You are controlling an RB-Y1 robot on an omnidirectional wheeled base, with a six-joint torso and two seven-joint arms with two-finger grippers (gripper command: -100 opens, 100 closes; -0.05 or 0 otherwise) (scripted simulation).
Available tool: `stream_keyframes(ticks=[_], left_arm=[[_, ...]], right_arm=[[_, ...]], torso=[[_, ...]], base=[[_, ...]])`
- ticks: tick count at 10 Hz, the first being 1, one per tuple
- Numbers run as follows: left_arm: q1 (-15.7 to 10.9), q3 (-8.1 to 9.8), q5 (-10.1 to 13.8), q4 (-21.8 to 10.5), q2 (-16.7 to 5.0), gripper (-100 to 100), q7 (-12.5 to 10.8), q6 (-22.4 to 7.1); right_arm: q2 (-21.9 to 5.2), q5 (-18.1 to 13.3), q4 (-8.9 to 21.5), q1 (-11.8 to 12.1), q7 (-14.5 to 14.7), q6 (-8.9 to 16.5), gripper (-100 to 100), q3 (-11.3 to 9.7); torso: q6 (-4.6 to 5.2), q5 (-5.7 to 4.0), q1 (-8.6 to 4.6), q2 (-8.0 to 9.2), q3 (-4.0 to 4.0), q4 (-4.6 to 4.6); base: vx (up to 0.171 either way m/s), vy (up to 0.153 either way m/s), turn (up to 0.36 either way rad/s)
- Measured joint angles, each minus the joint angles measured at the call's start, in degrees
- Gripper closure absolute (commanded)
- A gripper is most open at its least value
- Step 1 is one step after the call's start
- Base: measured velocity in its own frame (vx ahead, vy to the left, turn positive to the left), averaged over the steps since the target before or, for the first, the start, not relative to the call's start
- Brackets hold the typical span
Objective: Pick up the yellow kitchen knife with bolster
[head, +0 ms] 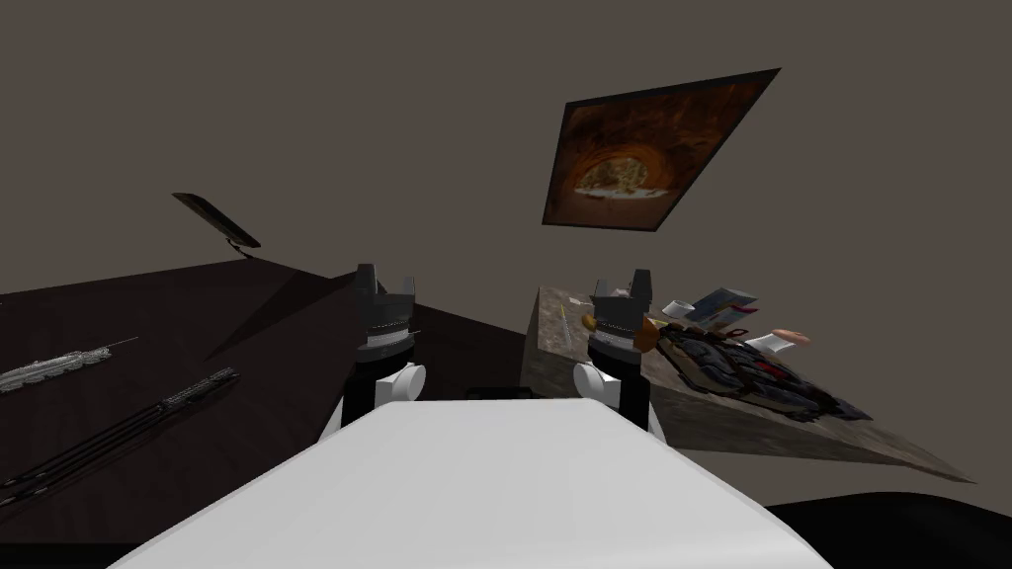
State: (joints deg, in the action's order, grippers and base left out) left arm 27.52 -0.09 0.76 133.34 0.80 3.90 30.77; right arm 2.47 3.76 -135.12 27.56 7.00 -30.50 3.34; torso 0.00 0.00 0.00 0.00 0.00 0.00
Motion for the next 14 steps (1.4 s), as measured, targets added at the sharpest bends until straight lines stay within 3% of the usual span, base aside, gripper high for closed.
stream_keyframes(ticks=[3,6,13,14], left_arm=[[-0.01,-0.01,0.0,0.0,0.01,0,0.0,0.0],[-0.01,-0.01,0.0,0.0,0.01,0,0.0,0.0],[0.0,-0.01,0.0,0.0,0.01,0,0.0,0.0],[0.0,-0.01,0.0,0.0,0.01,0,0.0,0.0]], right_arm=[[-4.6,0.41,1.17,-1.82,-1.14,2.32,-100,0.02],[-9.18,1.38,3.21,-4.96,-3.65,7.24,-100,0.04],[-14.23,3.51,7.05,-10.15,-8.4,17.55,-100,0.94],[-14.85,3.8,8.23,-11.8,-9.12,19.3,-100,0.97]], torso=[[0.0,0.07,0.31,0.34,0.2,0.08],[-0.01,0.12,0.56,0.24,0.14,0.05],[-0.01,0.08,0.33,0.03,0.02,0.01],[0.0,0.09,0.41,0.0,0.0,0.0]], base=[[-0.089,0.096,-0.053],[-0.06,0.133,-0.059],[-0.021,0.087,-0.052],[-0.006,0.095,-0.034]])
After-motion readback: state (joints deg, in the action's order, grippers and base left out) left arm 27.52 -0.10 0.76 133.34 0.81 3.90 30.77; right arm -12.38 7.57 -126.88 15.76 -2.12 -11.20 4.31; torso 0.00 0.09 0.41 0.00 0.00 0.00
